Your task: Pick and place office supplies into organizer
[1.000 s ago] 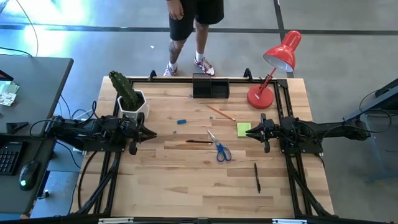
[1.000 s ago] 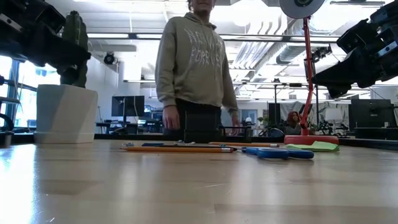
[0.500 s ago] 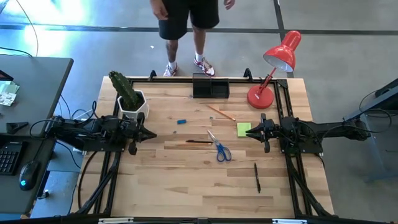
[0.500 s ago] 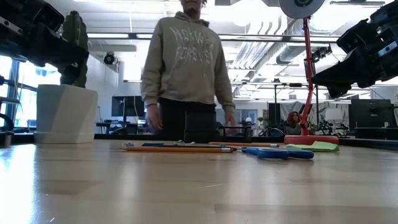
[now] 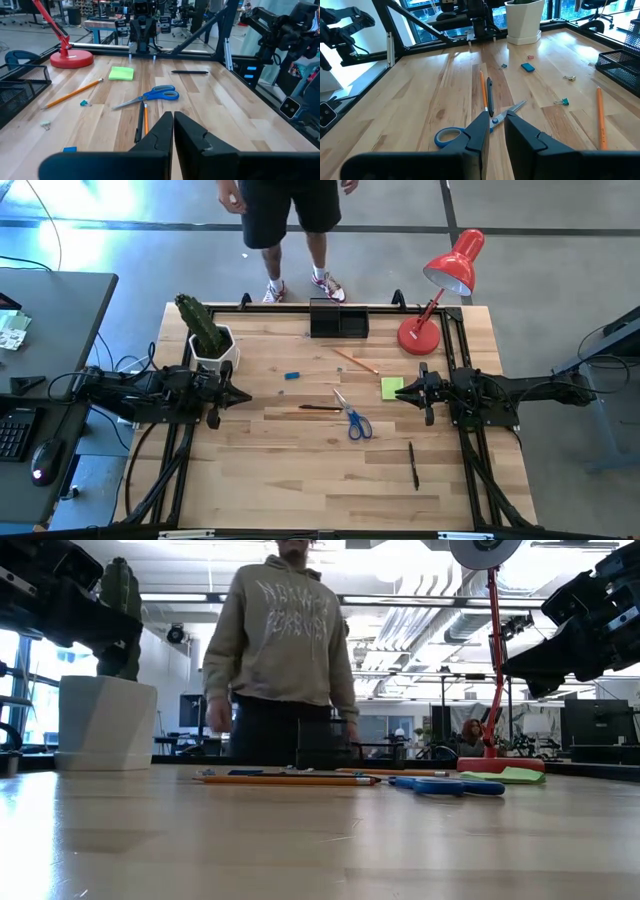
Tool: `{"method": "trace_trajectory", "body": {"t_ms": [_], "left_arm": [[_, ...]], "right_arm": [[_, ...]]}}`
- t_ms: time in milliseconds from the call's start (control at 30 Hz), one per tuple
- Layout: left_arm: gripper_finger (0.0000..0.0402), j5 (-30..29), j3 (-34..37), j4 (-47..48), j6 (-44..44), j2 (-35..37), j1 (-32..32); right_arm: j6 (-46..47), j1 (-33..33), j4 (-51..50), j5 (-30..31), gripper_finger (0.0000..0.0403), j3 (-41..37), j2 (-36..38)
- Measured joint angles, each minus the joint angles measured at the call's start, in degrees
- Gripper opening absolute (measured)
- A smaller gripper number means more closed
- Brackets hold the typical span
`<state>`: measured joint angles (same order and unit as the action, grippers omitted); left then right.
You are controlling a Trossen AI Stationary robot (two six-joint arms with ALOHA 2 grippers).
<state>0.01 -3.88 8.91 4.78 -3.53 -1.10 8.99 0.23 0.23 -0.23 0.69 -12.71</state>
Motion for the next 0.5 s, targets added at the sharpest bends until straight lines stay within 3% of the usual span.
{"method": "trace_trajectory", "body": {"t_ms": [500], "left_arm": [[0.001, 0.0, 0.0, 0.0, 0.0, 0.0, 0.0]], "right_arm": [[0.0, 0.0, 0.0, 0.0, 0.0053, 0.0, 0.0]]}}
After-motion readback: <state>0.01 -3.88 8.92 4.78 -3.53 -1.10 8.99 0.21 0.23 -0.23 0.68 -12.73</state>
